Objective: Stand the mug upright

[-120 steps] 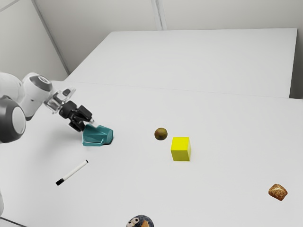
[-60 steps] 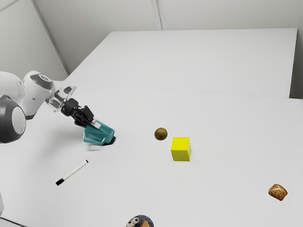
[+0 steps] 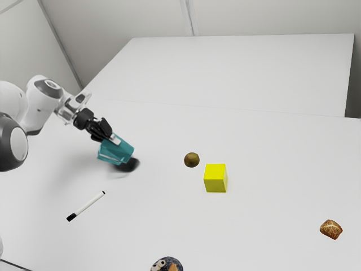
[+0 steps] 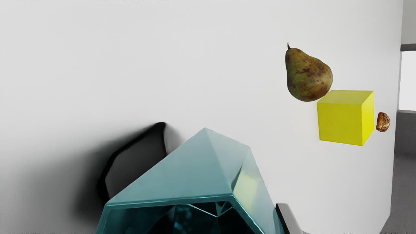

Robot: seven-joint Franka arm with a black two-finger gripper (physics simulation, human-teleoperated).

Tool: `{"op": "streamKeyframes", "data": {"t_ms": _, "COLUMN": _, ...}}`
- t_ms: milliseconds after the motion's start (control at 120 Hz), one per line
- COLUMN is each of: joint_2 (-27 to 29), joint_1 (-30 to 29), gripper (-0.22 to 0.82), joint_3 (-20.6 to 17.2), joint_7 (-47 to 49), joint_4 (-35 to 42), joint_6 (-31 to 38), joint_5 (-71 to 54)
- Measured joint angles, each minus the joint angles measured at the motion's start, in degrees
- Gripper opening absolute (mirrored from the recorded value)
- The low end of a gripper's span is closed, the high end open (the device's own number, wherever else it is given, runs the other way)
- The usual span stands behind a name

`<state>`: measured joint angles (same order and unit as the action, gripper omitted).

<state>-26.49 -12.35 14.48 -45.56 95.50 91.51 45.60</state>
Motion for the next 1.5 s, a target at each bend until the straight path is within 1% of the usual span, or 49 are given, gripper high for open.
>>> {"op": "streamKeyframes", "data": {"t_ms": 158, "joint_2": 0.7, "joint_1": 2.7, "gripper": -0.17, "joint_3": 0.3, "joint_7": 0.2, "joint_4": 0.3, "joint_6": 4.1, "joint_5": -4.0}}
{"op": "streamKeyframes", "data": {"t_ms": 208, "joint_2": 1.7, "joint_1": 3.7, "gripper": -0.17, "joint_3": 0.3, "joint_7": 0.2, "joint_4": 0.8, "joint_6": 5.9, "joint_5": -5.8}}
{"op": "streamKeyframes", "data": {"t_ms": 308, "joint_2": 6.7, "joint_1": 7.9, "gripper": -0.17, "joint_3": 1.5, "joint_7": 0.6, "joint_4": 5.7, "joint_6": 11.0, "joint_5": -9.6}}
{"op": "streamKeyframes", "data": {"t_ms": 417, "joint_2": 11.4, "joint_1": 11.7, "gripper": -0.17, "joint_3": 1.8, "joint_7": 2.5, "joint_4": 10.7, "joint_6": 17.1, "joint_5": -17.3}}
{"op": "streamKeyframes", "data": {"t_ms": 567, "joint_2": 13.0, "joint_1": 14.5, "gripper": -0.17, "joint_3": 1.9, "joint_7": 5.9, "joint_4": 15.2, "joint_6": 24.2, "joint_5": -27.1}}
{"op": "streamKeyframes", "data": {"t_ms": 692, "joint_2": 14.8, "joint_1": 16.2, "gripper": -0.17, "joint_3": 2.0, "joint_7": 9.6, "joint_4": 17.6, "joint_6": 28.0, "joint_5": -34.1}}
{"op": "streamKeyframes", "data": {"t_ms": 900, "joint_2": 17.8, "joint_1": 18.4, "gripper": -0.17, "joint_3": 2.9, "joint_7": 16.7, "joint_4": 21.9, "joint_6": 30.8, "joint_5": -42.8}}
{"op": "streamKeyframes", "data": {"t_ms": 1142, "joint_2": 20.1, "joint_1": 20.0, "gripper": -0.17, "joint_3": 3.9, "joint_7": 24.3, "joint_4": 25.7, "joint_6": 31.8, "joint_5": -45.8}}
{"op": "streamKeyframes", "data": {"t_ms": 1233, "joint_2": 20.3, "joint_1": 21.4, "gripper": -0.17, "joint_3": 4.7, "joint_7": 26.8, "joint_4": 26.6, "joint_6": 32.0, "joint_5": -46.2}}
{"op": "streamKeyframes", "data": {"t_ms": 1500, "joint_2": 19.9, "joint_1": 23.6, "gripper": -0.17, "joint_3": 5.3, "joint_7": 32.6, "joint_4": 27.6, "joint_6": 32.1, "joint_5": -49.2}}
